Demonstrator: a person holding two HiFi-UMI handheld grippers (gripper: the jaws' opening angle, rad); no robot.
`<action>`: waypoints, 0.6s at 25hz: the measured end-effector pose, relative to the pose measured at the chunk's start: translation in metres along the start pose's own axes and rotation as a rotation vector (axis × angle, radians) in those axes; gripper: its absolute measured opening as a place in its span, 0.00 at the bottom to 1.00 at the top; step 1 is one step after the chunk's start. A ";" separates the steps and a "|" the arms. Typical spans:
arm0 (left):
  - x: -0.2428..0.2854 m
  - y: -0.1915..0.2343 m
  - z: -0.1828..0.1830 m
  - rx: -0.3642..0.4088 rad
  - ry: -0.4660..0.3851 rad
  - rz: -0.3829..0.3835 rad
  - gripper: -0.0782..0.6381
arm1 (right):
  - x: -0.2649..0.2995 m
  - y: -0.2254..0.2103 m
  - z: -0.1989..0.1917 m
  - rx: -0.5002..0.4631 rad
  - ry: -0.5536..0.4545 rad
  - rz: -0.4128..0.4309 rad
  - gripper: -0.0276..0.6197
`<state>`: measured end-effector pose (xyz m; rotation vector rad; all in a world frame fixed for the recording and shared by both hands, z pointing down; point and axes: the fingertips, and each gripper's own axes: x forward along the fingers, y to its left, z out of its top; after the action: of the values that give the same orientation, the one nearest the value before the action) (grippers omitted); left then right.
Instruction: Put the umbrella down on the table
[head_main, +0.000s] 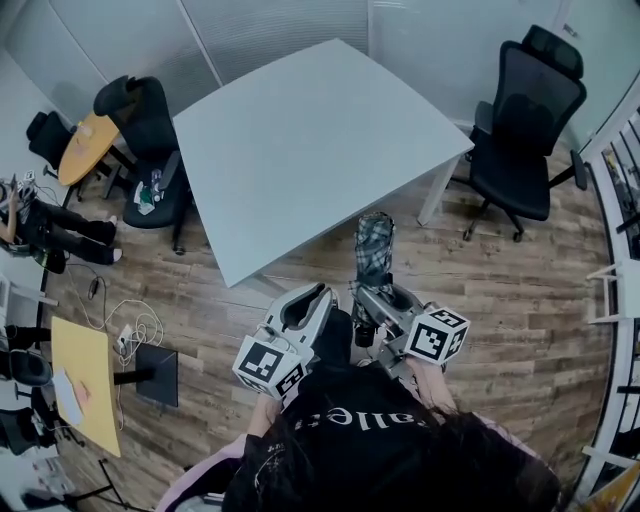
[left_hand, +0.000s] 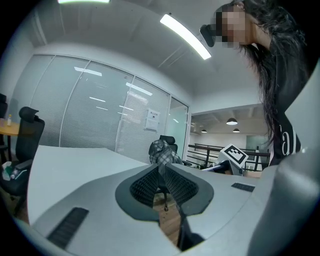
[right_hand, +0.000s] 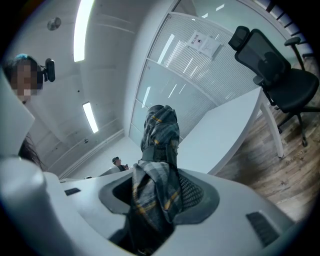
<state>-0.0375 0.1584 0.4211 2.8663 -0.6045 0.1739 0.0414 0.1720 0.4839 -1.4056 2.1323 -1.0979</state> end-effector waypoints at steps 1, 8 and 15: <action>0.006 0.007 0.000 -0.003 0.001 -0.005 0.19 | 0.005 -0.004 0.004 -0.002 -0.001 -0.006 0.35; 0.057 0.068 0.020 0.000 -0.012 -0.045 0.19 | 0.055 -0.034 0.045 -0.014 -0.012 -0.060 0.35; 0.099 0.150 0.045 -0.002 -0.022 -0.055 0.19 | 0.129 -0.051 0.082 -0.017 -0.004 -0.075 0.35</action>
<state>-0.0058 -0.0241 0.4199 2.8822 -0.5292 0.1339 0.0702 0.0133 0.4858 -1.5058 2.1060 -1.1057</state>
